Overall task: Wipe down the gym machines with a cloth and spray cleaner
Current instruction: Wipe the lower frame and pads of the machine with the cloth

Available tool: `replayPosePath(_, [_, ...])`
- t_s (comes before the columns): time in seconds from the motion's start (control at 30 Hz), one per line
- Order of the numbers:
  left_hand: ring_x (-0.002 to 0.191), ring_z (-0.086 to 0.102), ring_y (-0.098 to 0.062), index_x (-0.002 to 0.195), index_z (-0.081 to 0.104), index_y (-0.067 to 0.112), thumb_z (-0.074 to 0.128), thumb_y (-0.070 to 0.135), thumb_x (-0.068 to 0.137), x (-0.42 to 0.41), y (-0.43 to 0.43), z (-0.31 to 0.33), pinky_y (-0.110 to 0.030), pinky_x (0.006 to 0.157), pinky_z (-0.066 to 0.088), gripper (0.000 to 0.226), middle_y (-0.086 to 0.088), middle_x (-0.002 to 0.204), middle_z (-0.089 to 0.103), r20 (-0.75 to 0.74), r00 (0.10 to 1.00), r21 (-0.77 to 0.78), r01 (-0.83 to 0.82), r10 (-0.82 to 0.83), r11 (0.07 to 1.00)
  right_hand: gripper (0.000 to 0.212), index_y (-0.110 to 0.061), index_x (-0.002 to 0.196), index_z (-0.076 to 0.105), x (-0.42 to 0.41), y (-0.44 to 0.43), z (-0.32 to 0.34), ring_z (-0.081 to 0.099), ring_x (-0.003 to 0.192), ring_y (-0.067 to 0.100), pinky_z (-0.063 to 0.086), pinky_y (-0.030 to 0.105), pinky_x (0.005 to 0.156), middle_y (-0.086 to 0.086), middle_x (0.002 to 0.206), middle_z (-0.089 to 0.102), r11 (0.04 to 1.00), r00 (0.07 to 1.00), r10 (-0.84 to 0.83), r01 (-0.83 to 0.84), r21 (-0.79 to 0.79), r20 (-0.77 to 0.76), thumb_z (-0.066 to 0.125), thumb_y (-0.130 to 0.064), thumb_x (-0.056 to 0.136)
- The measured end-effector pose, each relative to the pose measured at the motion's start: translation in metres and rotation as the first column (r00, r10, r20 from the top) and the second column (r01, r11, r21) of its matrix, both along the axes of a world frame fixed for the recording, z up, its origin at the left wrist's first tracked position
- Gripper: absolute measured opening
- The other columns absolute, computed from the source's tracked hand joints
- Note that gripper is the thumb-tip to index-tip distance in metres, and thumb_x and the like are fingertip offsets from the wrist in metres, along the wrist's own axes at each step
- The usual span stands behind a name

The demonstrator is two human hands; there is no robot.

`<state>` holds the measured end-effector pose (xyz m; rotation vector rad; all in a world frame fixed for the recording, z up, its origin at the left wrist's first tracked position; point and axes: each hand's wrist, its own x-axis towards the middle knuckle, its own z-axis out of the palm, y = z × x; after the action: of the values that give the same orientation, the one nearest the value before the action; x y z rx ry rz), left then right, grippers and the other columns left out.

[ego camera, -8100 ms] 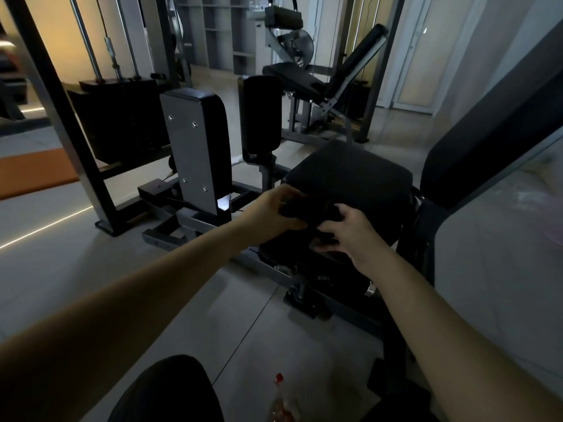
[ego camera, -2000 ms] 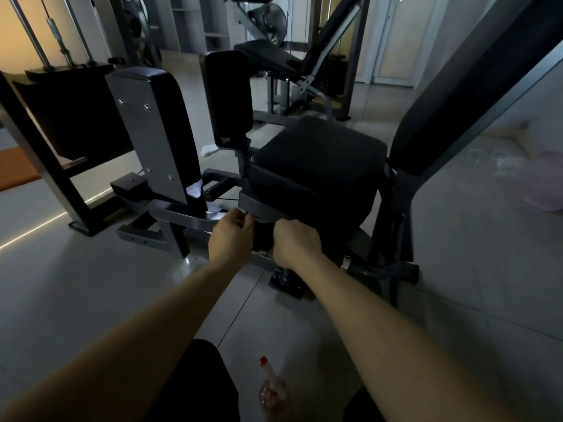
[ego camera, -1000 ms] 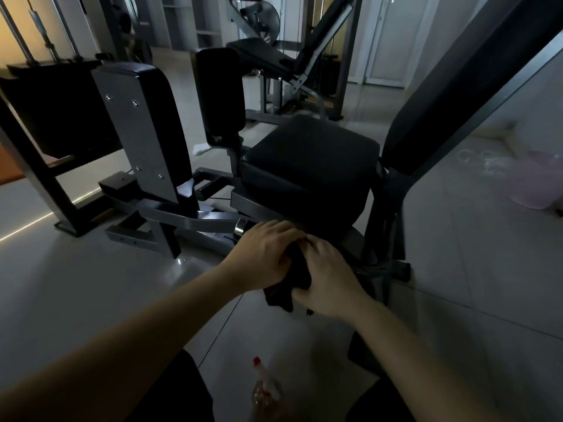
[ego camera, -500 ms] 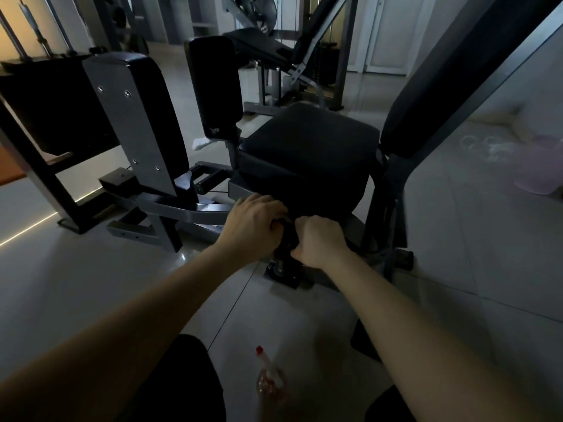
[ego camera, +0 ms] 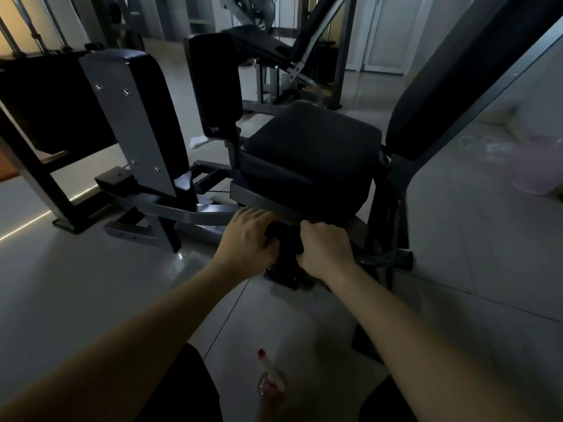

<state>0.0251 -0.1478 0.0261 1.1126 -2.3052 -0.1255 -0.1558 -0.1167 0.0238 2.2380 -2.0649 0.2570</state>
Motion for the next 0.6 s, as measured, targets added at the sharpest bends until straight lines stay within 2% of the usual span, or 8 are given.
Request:
replayPosePath(0.07, [0.092, 0.064, -0.018, 0.102, 0.070, 0.016, 0.054, 0.028, 0.077, -0.002, -0.002, -0.003, -0.036, 0.094, 0.046, 0.032, 0.002, 0.094, 0.071, -0.046, 0.999, -0.001, -0.005, 0.005, 1.000, 0.024, -0.009, 0.084, 0.062, -0.010, -0.019, 0.025, 0.067, 0.072, 0.026, 0.049, 0.032, 0.054, 0.008, 0.083, 0.069, 0.922, 0.986, -0.009, -0.057, 0.382, 0.169, 0.075, -0.027, 0.076])
replayPosePath(0.13, [0.090, 0.063, -0.018, 0.099, 0.069, 0.017, 0.053, 0.029, 0.077, -0.004, -0.001, -0.004, -0.035, 0.093, 0.045, 0.030, 0.002, 0.091, 0.070, -0.056, 0.998, -0.013, -0.007, 0.006, 1.000, 0.023, -0.007, 0.084, 0.067, -0.014, -0.027, 0.034, 0.069, 0.072, 0.028, 0.052, 0.032, 0.054, 0.010, 0.082, 0.070, 0.840, 0.958, -0.072, -0.092, 0.535, 0.279, 0.078, -0.023, 0.071])
replayPosePath(0.2, [0.090, 0.063, -0.017, 0.099, 0.070, 0.017, 0.052, 0.030, 0.077, -0.004, -0.003, -0.005, -0.034, 0.094, 0.044, 0.032, 0.002, 0.092, 0.070, -0.064, 0.998, -0.007, -0.007, 0.007, 1.000, 0.020, -0.010, 0.083, 0.064, -0.010, -0.022, 0.022, 0.068, 0.070, 0.027, 0.054, 0.032, 0.057, 0.007, 0.079, 0.069, 0.910, 0.971, -0.078, -0.024, 0.415, 0.227, 0.073, -0.026, 0.076])
replayPosePath(0.27, [0.091, 0.063, -0.017, 0.102, 0.071, 0.016, 0.052, 0.031, 0.077, -0.004, -0.005, -0.006, -0.035, 0.095, 0.045, 0.035, 0.002, 0.094, 0.071, -0.054, 0.999, -0.010, -0.006, 0.005, 1.000, 0.025, -0.014, 0.083, 0.055, -0.004, -0.008, -0.003, 0.066, 0.067, 0.025, 0.047, 0.030, 0.053, 0.003, 0.076, 0.065, 0.998, 0.998, -0.042, 0.040, 0.038, 0.056, 0.071, -0.033, 0.081])
replayPosePath(0.33, [0.094, 0.064, -0.017, 0.105, 0.071, 0.016, 0.054, 0.030, 0.077, -0.002, -0.005, -0.008, -0.035, 0.097, 0.045, 0.036, 0.002, 0.096, 0.072, -0.033, 0.999, -0.011, -0.003, 0.003, 1.000, 0.037, -0.016, 0.088, 0.053, -0.001, 0.004, -0.024, 0.065, 0.064, 0.025, 0.040, 0.030, 0.050, 0.004, 0.075, 0.063, 0.966, 0.998, 0.003, -0.020, -0.259, -0.068, 0.081, -0.034, 0.074])
replayPosePath(0.37, [0.095, 0.064, -0.017, 0.106, 0.071, 0.016, 0.055, 0.029, 0.077, -0.001, -0.006, -0.009, -0.036, 0.098, 0.045, 0.036, 0.002, 0.097, 0.072, -0.022, 1.000, -0.010, 0.002, -0.002, 1.000, 0.042, -0.015, 0.093, 0.055, -0.001, 0.008, -0.030, 0.064, 0.065, 0.025, 0.042, 0.031, 0.052, 0.005, 0.077, 0.062, 0.942, 0.995, -0.007, -0.026, -0.335, -0.097, 0.085, -0.031, 0.069])
replayPosePath(0.5, [0.101, 0.065, -0.018, 0.109, 0.071, 0.016, 0.058, 0.024, 0.075, 0.003, -0.009, -0.009, -0.040, 0.102, 0.046, 0.038, 0.002, 0.102, 0.072, -0.013, 0.999, -0.025, 0.033, -0.033, 0.999, 0.069, -0.008, 0.128, 0.054, -0.009, 0.021, -0.039, 0.062, 0.089, 0.026, 0.054, 0.037, 0.077, 0.010, 0.104, 0.061, 0.941, 0.997, 0.038, -0.061, -0.334, -0.074, 0.087, -0.022, 0.069])
replayPosePath(0.6, [0.105, 0.064, -0.018, 0.110, 0.071, 0.015, 0.058, 0.024, 0.074, 0.003, -0.010, -0.010, -0.033, 0.106, 0.041, 0.040, 0.000, 0.105, 0.073, -0.026, 0.999, -0.042, 0.041, -0.042, 0.998, 0.082, -0.004, 0.145, 0.046, -0.016, 0.039, -0.037, 0.060, 0.117, 0.030, 0.050, 0.040, 0.102, 0.014, 0.130, 0.059, 0.962, 0.995, 0.095, -0.098, -0.256, -0.025, 0.084, -0.017, 0.074])
